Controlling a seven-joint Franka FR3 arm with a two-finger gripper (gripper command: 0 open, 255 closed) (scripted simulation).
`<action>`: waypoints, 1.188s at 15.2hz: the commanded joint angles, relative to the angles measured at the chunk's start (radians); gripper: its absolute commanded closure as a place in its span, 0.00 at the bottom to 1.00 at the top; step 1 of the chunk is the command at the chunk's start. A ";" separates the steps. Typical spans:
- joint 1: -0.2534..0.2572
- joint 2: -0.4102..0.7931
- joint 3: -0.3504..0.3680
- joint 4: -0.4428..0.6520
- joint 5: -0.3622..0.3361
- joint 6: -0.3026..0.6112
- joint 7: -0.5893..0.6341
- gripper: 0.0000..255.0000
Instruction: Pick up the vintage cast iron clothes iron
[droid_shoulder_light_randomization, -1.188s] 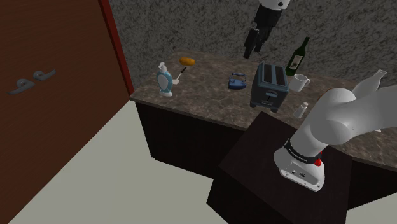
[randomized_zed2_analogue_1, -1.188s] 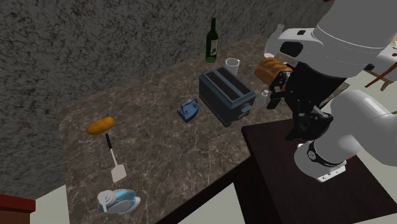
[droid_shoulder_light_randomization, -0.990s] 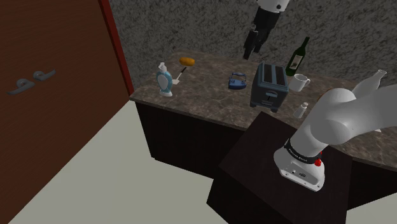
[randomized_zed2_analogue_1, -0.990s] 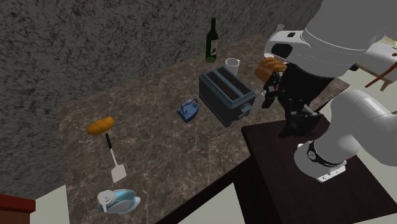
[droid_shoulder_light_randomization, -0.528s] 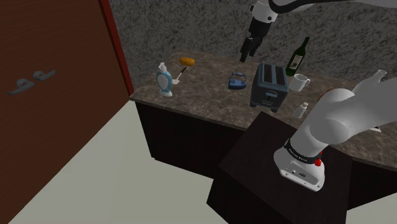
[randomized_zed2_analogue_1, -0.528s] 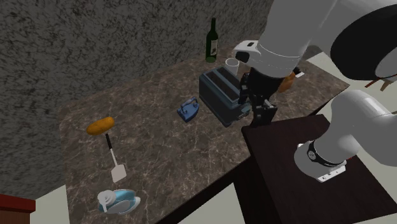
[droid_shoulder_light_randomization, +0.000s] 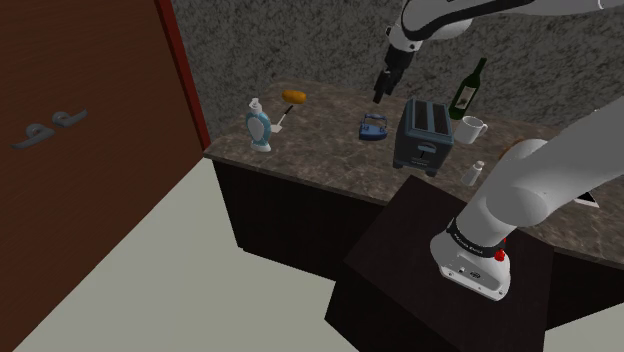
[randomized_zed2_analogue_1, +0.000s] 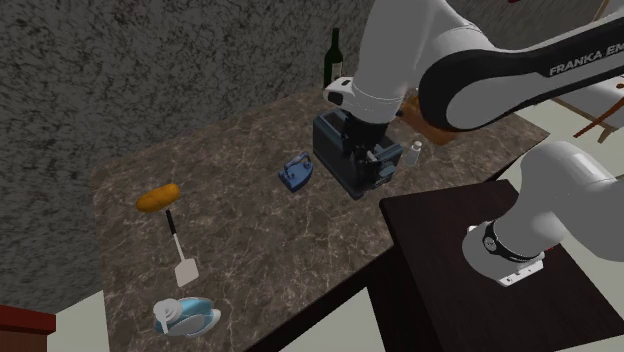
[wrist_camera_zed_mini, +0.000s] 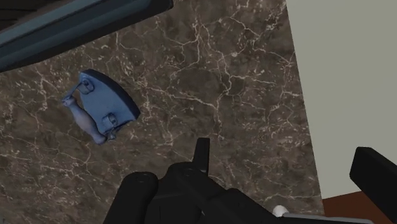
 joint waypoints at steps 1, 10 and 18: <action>0.001 0.067 -0.036 0.017 0.015 0.049 -0.054 0.00; -0.007 0.419 -0.153 0.196 0.204 0.180 -0.336 0.00; -0.120 0.752 -0.131 0.454 0.416 0.191 -0.566 0.00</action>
